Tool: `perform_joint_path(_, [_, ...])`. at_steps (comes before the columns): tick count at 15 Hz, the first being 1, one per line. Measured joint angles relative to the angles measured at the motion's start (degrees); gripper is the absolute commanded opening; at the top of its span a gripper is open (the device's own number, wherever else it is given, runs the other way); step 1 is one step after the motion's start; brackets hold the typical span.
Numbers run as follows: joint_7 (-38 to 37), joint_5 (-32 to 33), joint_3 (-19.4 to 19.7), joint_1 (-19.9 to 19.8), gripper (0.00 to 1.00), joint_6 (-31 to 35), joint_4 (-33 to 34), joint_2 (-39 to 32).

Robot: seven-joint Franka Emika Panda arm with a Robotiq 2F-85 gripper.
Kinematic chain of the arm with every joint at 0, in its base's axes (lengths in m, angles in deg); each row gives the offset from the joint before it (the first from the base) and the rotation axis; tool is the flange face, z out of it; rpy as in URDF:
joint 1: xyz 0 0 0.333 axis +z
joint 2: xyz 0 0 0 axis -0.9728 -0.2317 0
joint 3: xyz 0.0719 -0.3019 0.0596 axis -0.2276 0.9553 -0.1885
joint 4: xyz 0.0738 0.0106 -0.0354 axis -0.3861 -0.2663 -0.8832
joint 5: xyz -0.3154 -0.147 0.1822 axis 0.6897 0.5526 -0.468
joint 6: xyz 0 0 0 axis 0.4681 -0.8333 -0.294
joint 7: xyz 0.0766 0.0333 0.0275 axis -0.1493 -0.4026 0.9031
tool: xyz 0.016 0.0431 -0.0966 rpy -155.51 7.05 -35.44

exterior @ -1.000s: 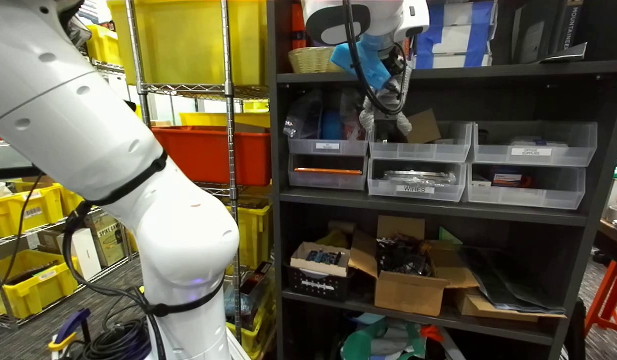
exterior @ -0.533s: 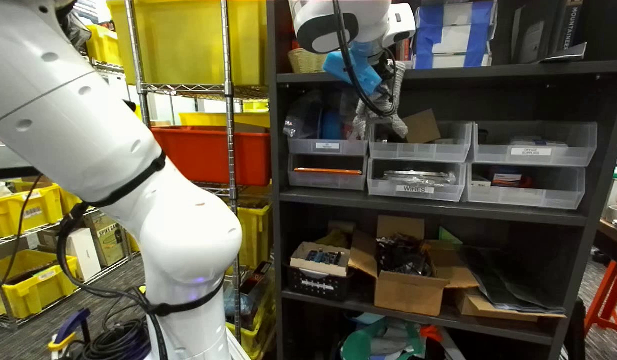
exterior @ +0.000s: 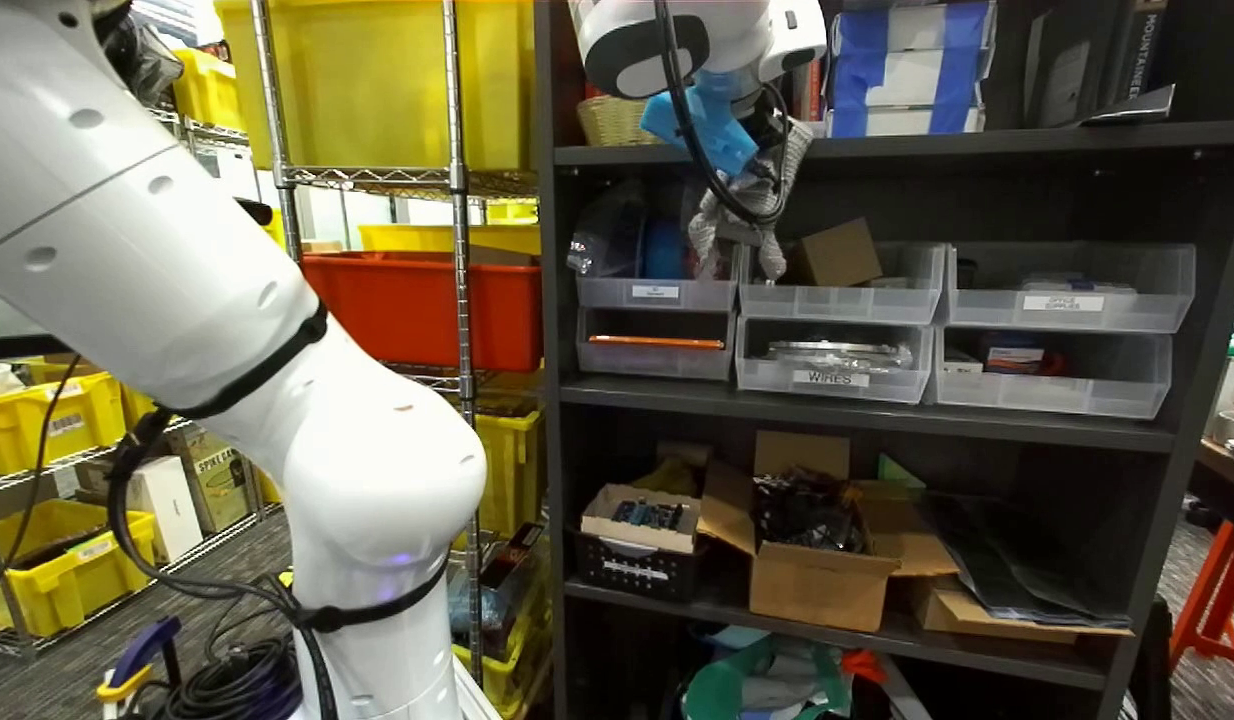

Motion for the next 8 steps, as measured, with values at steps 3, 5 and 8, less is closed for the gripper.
perform_joint_path(3, [-4.6,1.0,1.7,-0.1,0.03,0.0,3.1,-0.1])
perform_joint_path(5, [-9.0,3.0,3.2,-0.3,0.03,-0.2,5.9,-0.8])
perform_joint_path(8, [-15.1,7.0,5.8,-0.7,0.03,-0.4,9.8,-3.5])
